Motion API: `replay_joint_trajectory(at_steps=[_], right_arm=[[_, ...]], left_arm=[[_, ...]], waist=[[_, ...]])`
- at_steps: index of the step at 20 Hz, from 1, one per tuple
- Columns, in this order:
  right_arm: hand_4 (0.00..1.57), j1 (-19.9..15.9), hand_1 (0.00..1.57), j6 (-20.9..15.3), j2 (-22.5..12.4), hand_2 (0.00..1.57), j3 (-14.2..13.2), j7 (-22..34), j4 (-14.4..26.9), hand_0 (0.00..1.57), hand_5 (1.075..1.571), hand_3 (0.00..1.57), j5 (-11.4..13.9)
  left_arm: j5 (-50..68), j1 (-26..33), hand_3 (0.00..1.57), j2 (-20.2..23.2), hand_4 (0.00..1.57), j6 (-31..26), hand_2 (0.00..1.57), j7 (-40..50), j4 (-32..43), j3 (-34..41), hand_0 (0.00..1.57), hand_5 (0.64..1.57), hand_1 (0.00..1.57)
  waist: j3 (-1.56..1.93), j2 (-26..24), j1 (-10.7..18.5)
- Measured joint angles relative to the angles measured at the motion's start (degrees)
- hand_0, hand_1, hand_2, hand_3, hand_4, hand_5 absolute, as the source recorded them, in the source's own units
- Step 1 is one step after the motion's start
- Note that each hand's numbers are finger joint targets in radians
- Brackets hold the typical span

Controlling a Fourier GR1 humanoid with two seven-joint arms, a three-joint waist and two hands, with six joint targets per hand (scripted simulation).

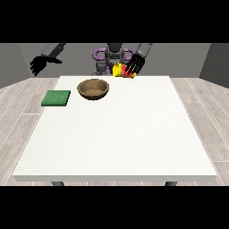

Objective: Pick the cup and pour the ball into the bowl, then pick the bowl and place it on the pad

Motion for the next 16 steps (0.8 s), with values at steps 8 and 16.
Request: replay_joint_trajectory(at_steps=[8,16], right_arm=[[0.0,-1.6,0.0,1.3,-1.5,0.0,-0.3,-1.9,3.9,0.0,1.548,0.0,0.3],[0.0,-7.8,0.0,-1.8,-1.0,0.0,1.3,0.3,4.7,0.0,1.525,0.34,1.7]], left_arm=[[-11.1,-2.6,1.54,-1.5,0.88,-2.7,1.57,11.2,-2.8,-6.9,0.58,1.571,0.58],[-20.6,-5.2,1.57,-1.9,0.9,-5.6,1.57,20.5,-4.7,-15.1,0.43,1.571,0.43]], waist=[[0.0,0.7,-0.3],[-0.03,2.6,-1.0]])
